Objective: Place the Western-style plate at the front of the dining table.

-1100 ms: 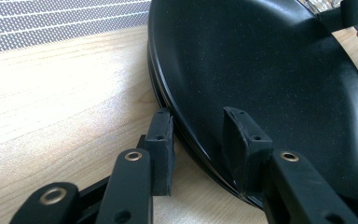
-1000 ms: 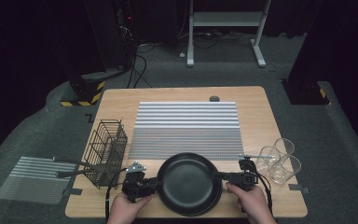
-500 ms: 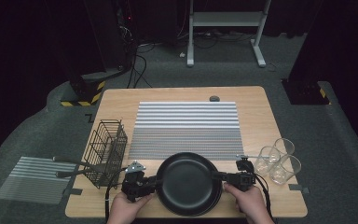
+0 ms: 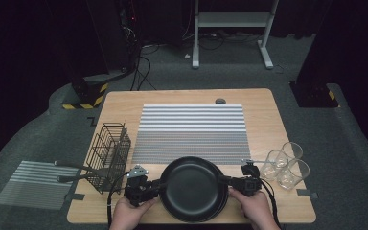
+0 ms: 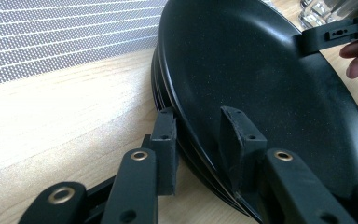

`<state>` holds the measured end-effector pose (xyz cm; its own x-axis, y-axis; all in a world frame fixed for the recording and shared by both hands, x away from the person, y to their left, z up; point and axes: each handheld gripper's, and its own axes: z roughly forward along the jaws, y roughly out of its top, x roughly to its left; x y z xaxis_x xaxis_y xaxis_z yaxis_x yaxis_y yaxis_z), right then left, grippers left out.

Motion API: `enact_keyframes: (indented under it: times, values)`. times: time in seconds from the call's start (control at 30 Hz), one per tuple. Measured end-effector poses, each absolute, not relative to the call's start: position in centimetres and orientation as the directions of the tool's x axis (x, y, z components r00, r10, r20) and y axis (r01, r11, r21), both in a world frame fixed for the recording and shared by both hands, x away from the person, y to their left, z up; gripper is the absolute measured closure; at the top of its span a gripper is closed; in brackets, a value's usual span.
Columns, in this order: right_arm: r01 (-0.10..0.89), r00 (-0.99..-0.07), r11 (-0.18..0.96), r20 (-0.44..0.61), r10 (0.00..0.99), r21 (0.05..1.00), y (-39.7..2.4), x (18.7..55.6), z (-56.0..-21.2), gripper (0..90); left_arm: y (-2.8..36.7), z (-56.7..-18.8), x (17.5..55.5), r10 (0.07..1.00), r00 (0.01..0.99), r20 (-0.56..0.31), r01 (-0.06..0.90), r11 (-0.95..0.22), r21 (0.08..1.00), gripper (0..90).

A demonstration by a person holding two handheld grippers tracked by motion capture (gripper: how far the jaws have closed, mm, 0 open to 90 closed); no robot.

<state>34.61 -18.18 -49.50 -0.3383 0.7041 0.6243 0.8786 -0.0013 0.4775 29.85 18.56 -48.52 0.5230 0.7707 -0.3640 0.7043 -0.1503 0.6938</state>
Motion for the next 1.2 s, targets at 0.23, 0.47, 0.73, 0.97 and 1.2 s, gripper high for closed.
enact_keyframes:
  times: [0.23, 0.47, 0.73, 0.97, 1.2]
  values:
    - [0.848, -0.369, -0.005, 0.598, 0.711, 0.53, -17.9, 35.1, -49.2, 84.0, 18.8, -48.7, 30.2, 0.773, 0.513, -0.373, 0.7, -0.126, 0.703, 69.4]
    - [0.821, -0.396, 0.009, 0.56, 0.728, 0.571, -17.3, 35.6, -48.9, 83.8, 18.9, -49.1, 30.8, 0.774, 0.508, -0.379, 0.703, -0.118, 0.701, 69.2]
    - [0.802, -0.415, 0.022, 0.53, 0.74, 0.597, -16.9, 36.7, -48.4, 83.7, 18.7, -49.4, 31.8, 0.77, 0.508, -0.385, 0.694, -0.101, 0.713, 69.2]
    - [0.777, -0.416, 0.024, 0.484, 0.77, 0.629, -16.7, 37.9, -47.9, 83.2, 18.3, -49.2, 33.1, 0.778, 0.509, -0.368, 0.679, -0.101, 0.727, 69.4]
    - [0.763, -0.406, -0.002, 0.481, 0.777, 0.647, -17.0, 38.8, -47.9, 83.0, 18.1, -49.4, 34.4, 0.769, 0.538, -0.346, 0.651, -0.118, 0.75, 69.6]
